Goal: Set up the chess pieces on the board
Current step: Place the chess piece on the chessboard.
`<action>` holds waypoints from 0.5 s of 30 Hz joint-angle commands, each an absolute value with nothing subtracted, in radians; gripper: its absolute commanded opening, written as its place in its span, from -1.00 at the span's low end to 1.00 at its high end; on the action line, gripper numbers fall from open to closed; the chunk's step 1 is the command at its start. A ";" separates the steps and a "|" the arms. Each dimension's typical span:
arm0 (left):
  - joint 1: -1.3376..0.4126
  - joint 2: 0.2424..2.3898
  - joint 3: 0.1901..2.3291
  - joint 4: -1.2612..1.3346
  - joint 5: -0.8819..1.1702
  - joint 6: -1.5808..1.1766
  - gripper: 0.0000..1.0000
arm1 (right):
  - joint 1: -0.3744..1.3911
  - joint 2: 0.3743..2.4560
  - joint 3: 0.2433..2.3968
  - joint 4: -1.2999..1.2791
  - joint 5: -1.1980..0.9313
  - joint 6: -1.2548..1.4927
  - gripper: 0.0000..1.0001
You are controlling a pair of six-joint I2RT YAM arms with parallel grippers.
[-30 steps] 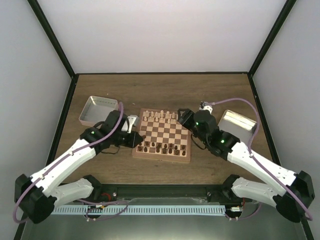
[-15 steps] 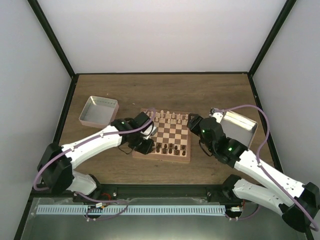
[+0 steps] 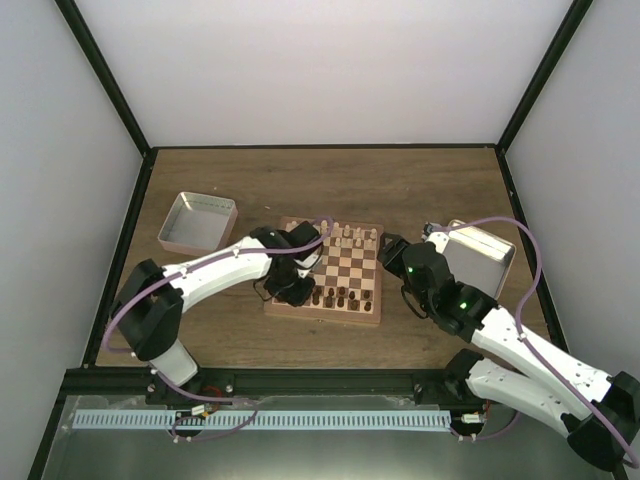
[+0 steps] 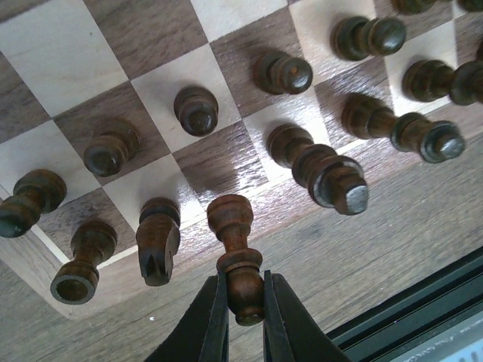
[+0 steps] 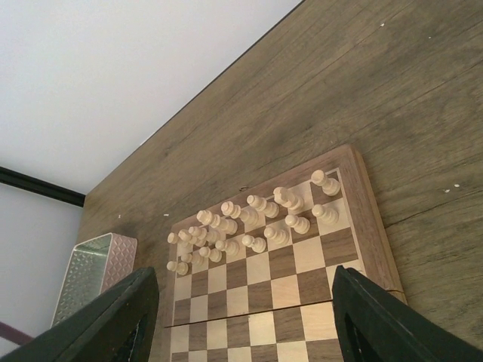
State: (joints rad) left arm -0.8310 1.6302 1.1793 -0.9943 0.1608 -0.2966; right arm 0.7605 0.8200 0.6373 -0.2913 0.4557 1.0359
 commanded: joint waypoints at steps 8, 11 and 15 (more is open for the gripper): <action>-0.834 1.706 1.246 -1.042 0.144 -0.263 -0.83 | 0.755 0.801 0.627 -0.245 0.474 1.022 0.30; -0.834 1.728 1.258 -1.047 0.111 -0.258 -0.84 | 0.755 0.797 0.628 -0.235 0.471 1.019 0.30; -0.833 1.744 1.274 -1.044 0.112 -0.253 -0.78 | 0.755 0.799 0.629 -0.221 0.457 1.018 0.30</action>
State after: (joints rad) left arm -0.8310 1.7256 1.2385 -1.0348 0.1310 -0.2718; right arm 0.7605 0.8104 0.6323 -0.2512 0.4477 1.0283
